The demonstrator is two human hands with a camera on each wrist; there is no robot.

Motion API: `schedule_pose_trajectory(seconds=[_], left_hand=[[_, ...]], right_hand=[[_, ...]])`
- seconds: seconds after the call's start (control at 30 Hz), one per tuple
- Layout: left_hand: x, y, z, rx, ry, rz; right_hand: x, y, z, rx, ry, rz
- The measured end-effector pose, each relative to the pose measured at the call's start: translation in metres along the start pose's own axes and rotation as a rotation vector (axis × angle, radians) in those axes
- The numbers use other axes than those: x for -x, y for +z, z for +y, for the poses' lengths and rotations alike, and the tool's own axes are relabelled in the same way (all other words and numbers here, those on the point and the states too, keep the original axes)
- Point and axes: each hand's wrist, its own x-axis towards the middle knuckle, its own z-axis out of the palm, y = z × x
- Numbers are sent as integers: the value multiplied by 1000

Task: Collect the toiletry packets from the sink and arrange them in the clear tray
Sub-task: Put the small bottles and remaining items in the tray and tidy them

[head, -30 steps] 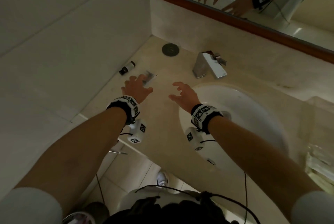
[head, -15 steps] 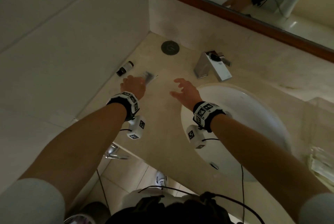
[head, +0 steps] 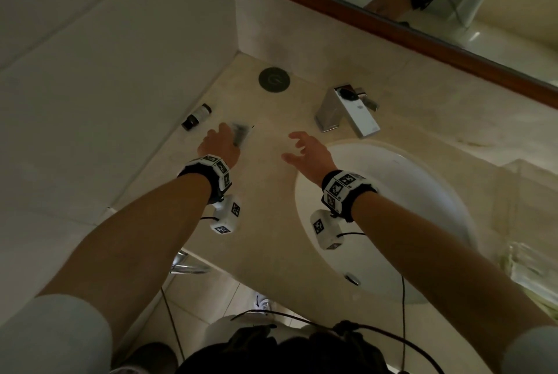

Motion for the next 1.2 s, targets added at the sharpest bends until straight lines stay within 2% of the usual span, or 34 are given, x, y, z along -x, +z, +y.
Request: schedule_pose_trajectory(seconds=[0.17,0.3,0.57,0.73,0.97,1.2], left_hand=[[3,-7,14,8,-50,-40],[2,-9,18,57,-23,-75],[2,-2,33,414,18,-217],[4,-3,50,575,79,-203],[8,0,59,701,103,-171],[14,1,56,800,56,-232]], right_hand=[[-3,3,0,4,3,-18],[-5,5,1,-8,16,-24],[-2,1,2,-34,31,-82],[-5,3,2,-132,114,-171],[-9,2,11,-318,177,-155],[-12,6,7,-403,198,-154]])
